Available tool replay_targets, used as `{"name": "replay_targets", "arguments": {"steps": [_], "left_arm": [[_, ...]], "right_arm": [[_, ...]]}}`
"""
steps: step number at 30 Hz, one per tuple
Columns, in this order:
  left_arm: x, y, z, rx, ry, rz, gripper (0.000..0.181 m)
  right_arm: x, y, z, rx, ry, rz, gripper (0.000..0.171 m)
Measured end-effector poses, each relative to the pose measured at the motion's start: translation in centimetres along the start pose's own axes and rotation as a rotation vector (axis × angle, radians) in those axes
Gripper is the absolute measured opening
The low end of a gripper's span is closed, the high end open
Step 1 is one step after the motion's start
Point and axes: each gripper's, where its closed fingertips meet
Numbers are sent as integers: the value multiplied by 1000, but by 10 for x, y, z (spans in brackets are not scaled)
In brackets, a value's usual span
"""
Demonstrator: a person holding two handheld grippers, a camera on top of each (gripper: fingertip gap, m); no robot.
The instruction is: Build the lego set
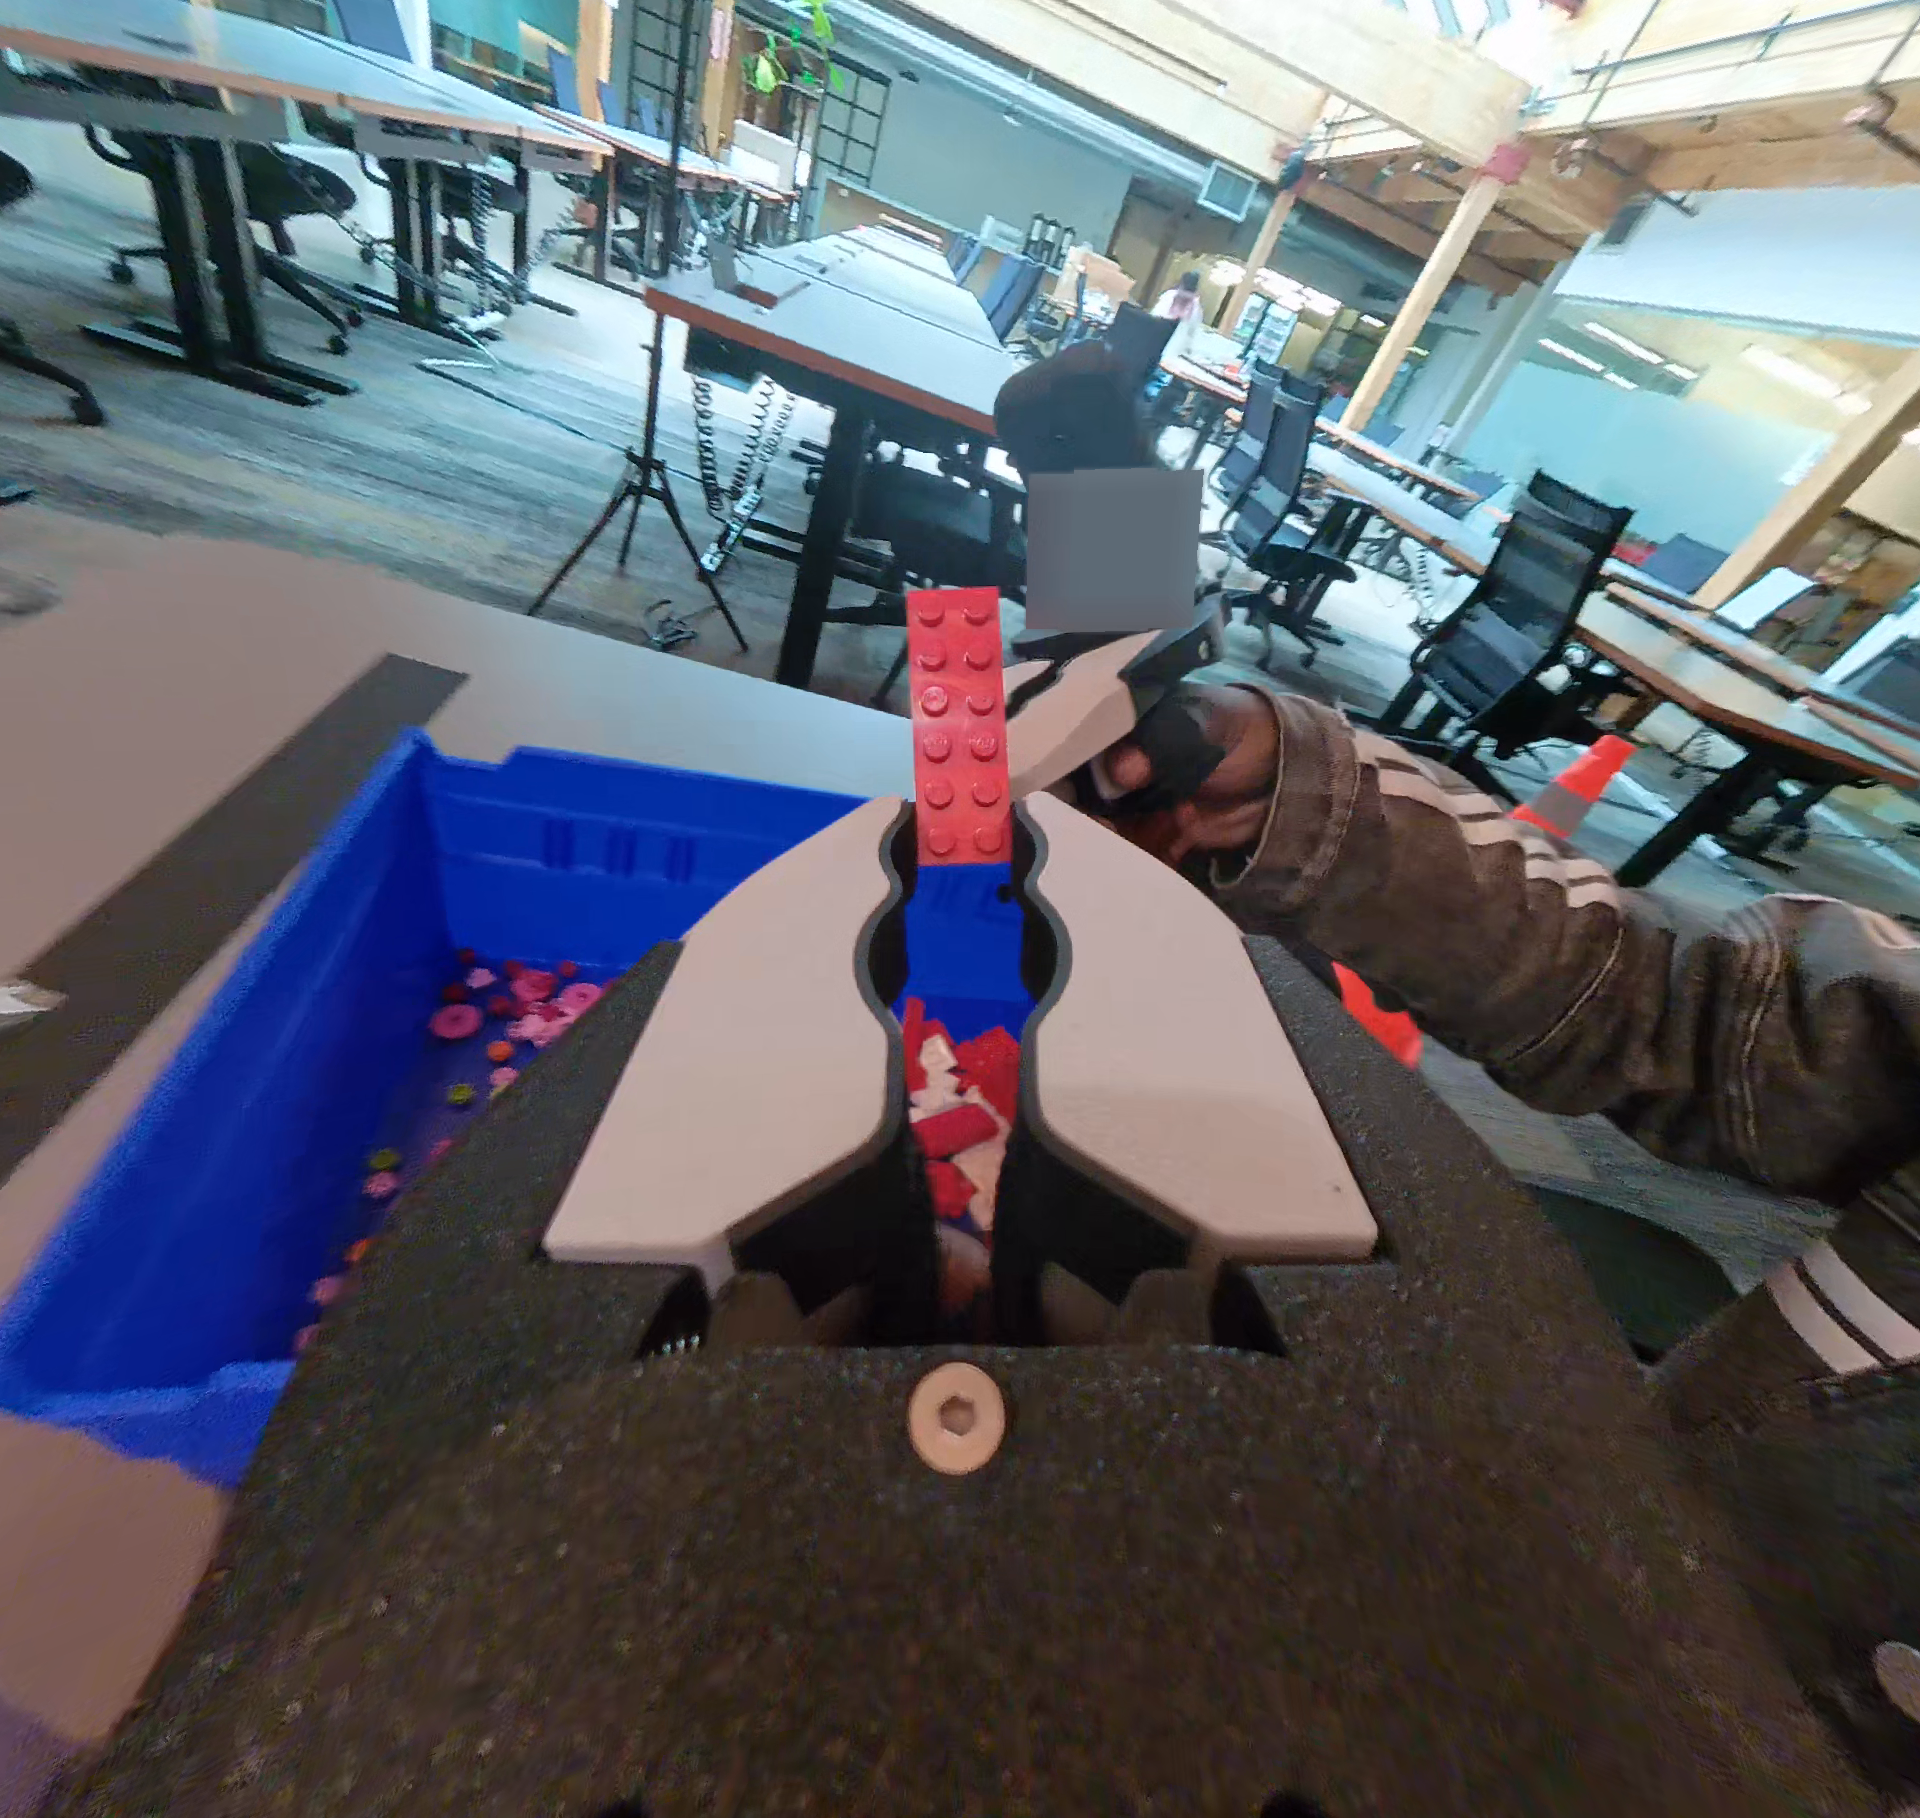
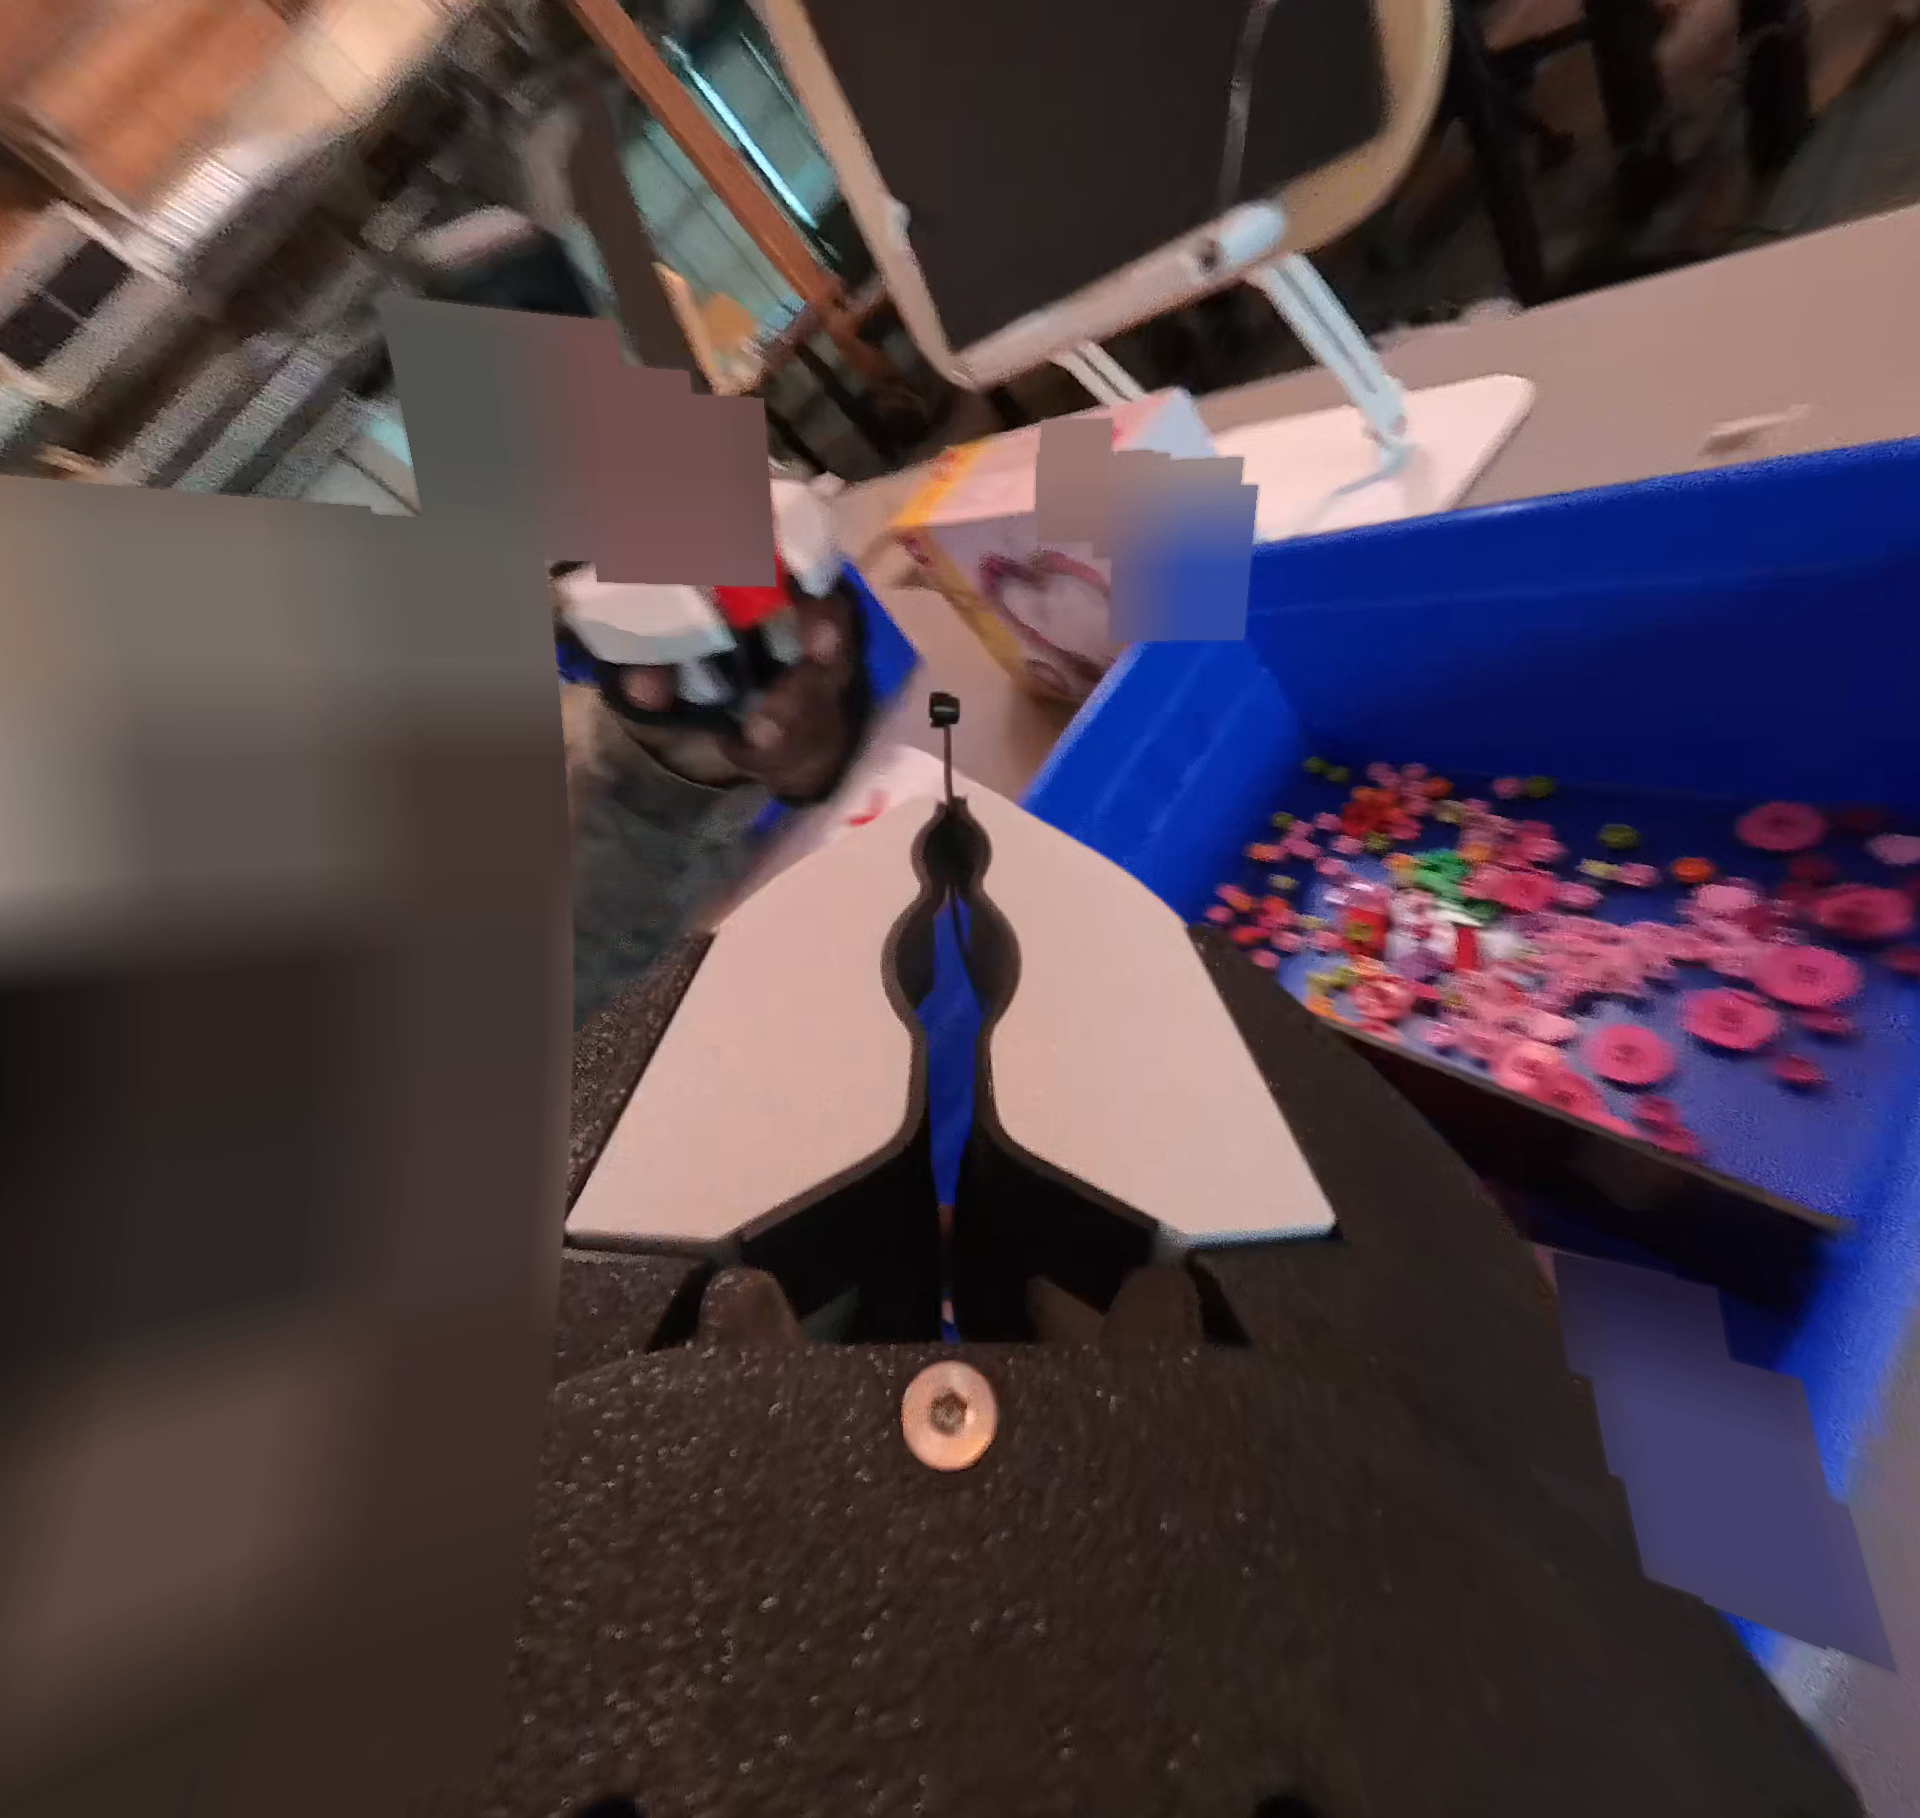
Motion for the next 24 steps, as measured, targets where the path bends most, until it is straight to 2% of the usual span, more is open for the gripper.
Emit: {"name": "replay_targets", "arguments": {"steps": [6,11,13,14,21,24], "left_arm": [[1,-7,-26,-19,-68,65,16],[14,10,-46,-80,-109,111,16],[19,19,-55,-113,-133,134,16],[22,23,-61,-129,-148,148,16],[47,50,-112,-213,-262,224,16],[57,73,-135,-285,-334,261,16]], "right_arm": [[73,3,16,-331,402,-236,0],[92,14,33,-468,507,-377,2],[98,18,35,-505,548,-392,31],[101,18,34,-513,575,-402,40],[81,12,30,-463,566,-484,42],[19,22,48,-367,303,-473,43]]}}
Point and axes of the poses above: each gripper's, where its closed fingertips meet, z out along the fingers, y out of its underside, x = y × z across the jaws, and after that the axes turned 3 degrees about y, right-handed
